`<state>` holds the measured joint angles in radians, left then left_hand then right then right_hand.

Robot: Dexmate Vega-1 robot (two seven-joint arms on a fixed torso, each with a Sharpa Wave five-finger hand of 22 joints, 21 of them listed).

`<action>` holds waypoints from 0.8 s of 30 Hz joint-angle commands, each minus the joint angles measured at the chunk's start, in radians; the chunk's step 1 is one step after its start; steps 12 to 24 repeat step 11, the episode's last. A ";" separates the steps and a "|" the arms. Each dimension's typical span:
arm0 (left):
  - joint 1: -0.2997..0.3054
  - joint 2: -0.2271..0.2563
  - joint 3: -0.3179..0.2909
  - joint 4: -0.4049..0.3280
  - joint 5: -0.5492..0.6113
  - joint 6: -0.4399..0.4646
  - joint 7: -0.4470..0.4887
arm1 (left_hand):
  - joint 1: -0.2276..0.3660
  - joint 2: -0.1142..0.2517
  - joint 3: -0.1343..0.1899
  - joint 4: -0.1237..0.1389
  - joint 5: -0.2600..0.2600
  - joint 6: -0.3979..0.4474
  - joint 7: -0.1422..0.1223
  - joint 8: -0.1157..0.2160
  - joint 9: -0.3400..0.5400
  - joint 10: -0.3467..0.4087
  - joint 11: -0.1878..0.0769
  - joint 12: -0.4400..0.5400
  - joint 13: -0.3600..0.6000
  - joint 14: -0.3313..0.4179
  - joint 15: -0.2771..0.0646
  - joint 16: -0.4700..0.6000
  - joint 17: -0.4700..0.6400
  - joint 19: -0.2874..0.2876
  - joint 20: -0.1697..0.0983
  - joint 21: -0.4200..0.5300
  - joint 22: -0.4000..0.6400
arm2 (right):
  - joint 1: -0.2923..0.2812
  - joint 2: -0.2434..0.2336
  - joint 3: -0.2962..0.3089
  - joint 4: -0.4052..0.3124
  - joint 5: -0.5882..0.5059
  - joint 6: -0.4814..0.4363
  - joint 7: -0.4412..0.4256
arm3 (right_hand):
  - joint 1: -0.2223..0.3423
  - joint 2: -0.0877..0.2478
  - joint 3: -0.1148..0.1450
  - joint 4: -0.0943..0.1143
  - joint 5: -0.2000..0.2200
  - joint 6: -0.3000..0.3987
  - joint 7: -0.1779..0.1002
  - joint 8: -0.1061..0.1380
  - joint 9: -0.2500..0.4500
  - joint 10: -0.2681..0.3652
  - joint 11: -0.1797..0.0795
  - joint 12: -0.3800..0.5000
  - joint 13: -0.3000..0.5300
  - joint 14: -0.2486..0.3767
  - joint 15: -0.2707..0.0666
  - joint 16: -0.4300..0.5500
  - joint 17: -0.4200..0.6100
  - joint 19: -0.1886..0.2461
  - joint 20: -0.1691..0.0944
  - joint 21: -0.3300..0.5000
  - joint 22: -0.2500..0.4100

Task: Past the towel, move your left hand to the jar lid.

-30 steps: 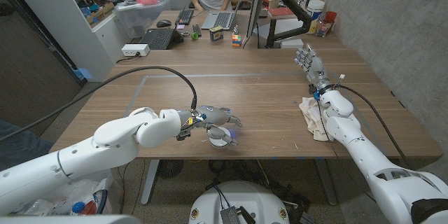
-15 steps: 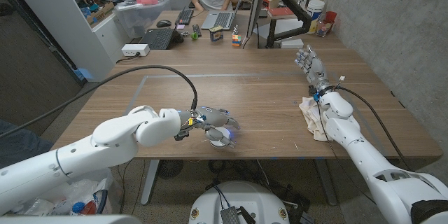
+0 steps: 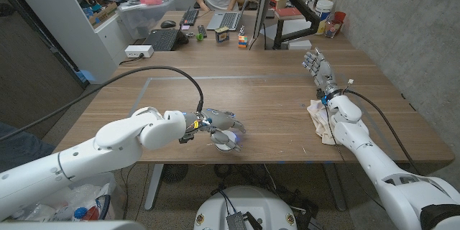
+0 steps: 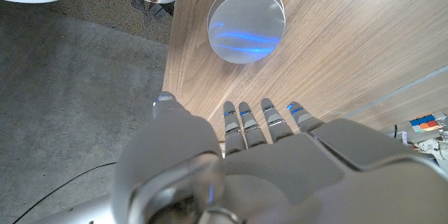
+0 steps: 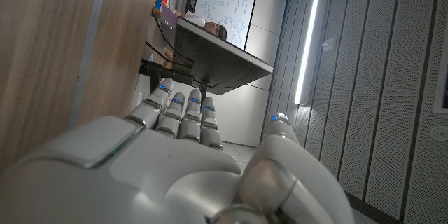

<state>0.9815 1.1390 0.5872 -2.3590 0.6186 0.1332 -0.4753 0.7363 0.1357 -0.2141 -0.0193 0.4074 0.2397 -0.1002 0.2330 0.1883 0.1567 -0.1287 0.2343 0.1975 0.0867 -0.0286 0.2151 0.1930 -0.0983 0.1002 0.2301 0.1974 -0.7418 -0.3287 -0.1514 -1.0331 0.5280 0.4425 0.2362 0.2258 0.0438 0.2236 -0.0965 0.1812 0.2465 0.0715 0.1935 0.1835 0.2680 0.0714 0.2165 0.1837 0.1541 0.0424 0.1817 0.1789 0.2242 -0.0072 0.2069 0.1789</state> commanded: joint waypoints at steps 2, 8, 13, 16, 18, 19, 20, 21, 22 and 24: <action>0.006 -0.003 -0.002 0.002 0.022 -0.003 0.010 | 0.011 0.000 -0.008 0.001 0.007 0.010 -0.003 0.005 0.006 0.012 0.000 0.001 0.005 0.013 -0.003 0.008 0.004 0.011 0.002 0.010 0.005 | 0.028 0.006 -0.009 0.023 -0.007 0.000 0.015 | 0.000 0.007 -0.004 0.001 0.006 0.007 -0.004 0.002 0.005 0.006 0.004 0.001 0.002 0.004 -0.002 0.003 0.002 0.005 0.002 -0.003 0.005; 0.001 -0.012 0.004 0.010 0.027 -0.005 0.003 | 0.011 0.000 -0.009 0.002 0.008 0.013 -0.003 0.005 0.006 0.012 -0.002 0.000 0.005 0.016 -0.004 0.008 0.005 0.013 0.002 0.010 0.004 | 0.034 0.000 -0.011 0.019 -0.011 -0.004 0.015 | 0.000 0.007 -0.004 0.001 0.006 0.007 -0.004 0.002 0.005 0.006 0.002 0.001 0.002 0.004 -0.002 0.003 0.002 0.005 0.003 -0.004 0.005; 0.001 -0.020 0.004 0.012 0.024 0.009 -0.002 | 0.012 0.000 -0.009 0.002 0.008 0.014 -0.004 0.005 0.006 0.013 -0.001 -0.001 0.005 0.017 -0.006 0.007 0.005 0.013 0.002 0.010 0.004 | 0.043 0.001 -0.010 0.035 -0.010 -0.002 0.020 | 0.000 0.007 -0.004 0.001 0.006 0.006 -0.003 0.001 0.005 0.007 0.003 0.001 0.002 0.005 -0.001 0.003 0.002 0.005 0.003 -0.004 0.005; 0.001 -0.020 0.004 0.012 0.024 0.009 -0.002 | 0.012 0.000 -0.009 0.002 0.008 0.014 -0.004 0.005 0.006 0.013 -0.001 -0.001 0.005 0.017 -0.006 0.007 0.005 0.013 0.002 0.010 0.004 | 0.043 0.001 -0.010 0.035 -0.010 -0.002 0.020 | 0.000 0.007 -0.004 0.001 0.006 0.006 -0.003 0.001 0.005 0.007 0.003 0.001 0.002 0.005 -0.001 0.003 0.002 0.005 0.003 -0.004 0.005; 0.001 -0.020 0.004 0.012 0.024 0.009 -0.002 | 0.012 0.000 -0.009 0.002 0.008 0.014 -0.004 0.005 0.006 0.013 -0.001 -0.001 0.005 0.017 -0.006 0.007 0.005 0.013 0.002 0.010 0.004 | 0.043 0.001 -0.010 0.035 -0.010 -0.002 0.020 | 0.000 0.007 -0.004 0.001 0.006 0.006 -0.003 0.001 0.005 0.007 0.003 0.001 0.002 0.005 -0.001 0.003 0.002 0.005 0.003 -0.004 0.005; 0.001 -0.020 0.004 0.012 0.024 0.009 -0.002 | 0.012 0.000 -0.009 0.002 0.008 0.014 -0.004 0.005 0.006 0.013 -0.001 -0.001 0.005 0.017 -0.006 0.007 0.005 0.013 0.002 0.010 0.004 | 0.043 0.001 -0.010 0.035 -0.010 -0.002 0.020 | 0.000 0.007 -0.004 0.001 0.006 0.006 -0.003 0.001 0.005 0.007 0.003 0.001 0.002 0.005 -0.001 0.003 0.002 0.005 0.003 -0.004 0.005; 0.001 -0.020 0.004 0.012 0.024 0.009 -0.002 | 0.012 0.000 -0.009 0.002 0.008 0.014 -0.004 0.005 0.006 0.013 -0.001 -0.001 0.005 0.017 -0.006 0.007 0.005 0.013 0.002 0.010 0.004 | 0.043 0.001 -0.010 0.035 -0.010 -0.002 0.020 | 0.000 0.007 -0.004 0.001 0.006 0.006 -0.003 0.001 0.005 0.007 0.003 0.001 0.002 0.005 -0.001 0.003 0.002 0.005 0.003 -0.004 0.005; 0.001 -0.020 0.004 0.012 0.024 0.009 -0.002 | 0.012 0.000 -0.009 0.002 0.008 0.014 -0.004 0.005 0.006 0.013 -0.001 -0.001 0.005 0.017 -0.006 0.007 0.005 0.013 0.002 0.010 0.004 | 0.043 0.001 -0.010 0.035 -0.010 -0.002 0.020 | 0.000 0.007 -0.004 0.001 0.006 0.006 -0.003 0.001 0.005 0.007 0.003 0.001 0.002 0.005 -0.001 0.003 0.002 0.005 0.003 -0.004 0.005; 0.001 -0.020 0.004 0.012 0.024 0.009 -0.002 | 0.012 0.000 -0.009 0.002 0.008 0.014 -0.004 0.005 0.006 0.013 -0.001 -0.001 0.005 0.017 -0.006 0.007 0.005 0.013 0.002 0.010 0.004 | 0.043 0.001 -0.010 0.035 -0.010 -0.002 0.020 | 0.000 0.007 -0.004 0.001 0.006 0.006 -0.003 0.001 0.005 0.007 0.003 0.001 0.002 0.005 -0.001 0.003 0.002 0.005 0.003 -0.004 0.005; 0.001 -0.020 0.004 0.012 0.024 0.009 -0.002 | 0.012 0.000 -0.009 0.002 0.008 0.014 -0.004 0.005 0.006 0.013 -0.001 -0.001 0.005 0.017 -0.006 0.007 0.005 0.013 0.002 0.010 0.004 | 0.043 0.001 -0.010 0.035 -0.010 -0.002 0.020 | 0.000 0.007 -0.004 0.001 0.006 0.006 -0.003 0.001 0.005 0.007 0.003 0.001 0.002 0.005 -0.001 0.003 0.002 0.005 0.003 -0.004 0.005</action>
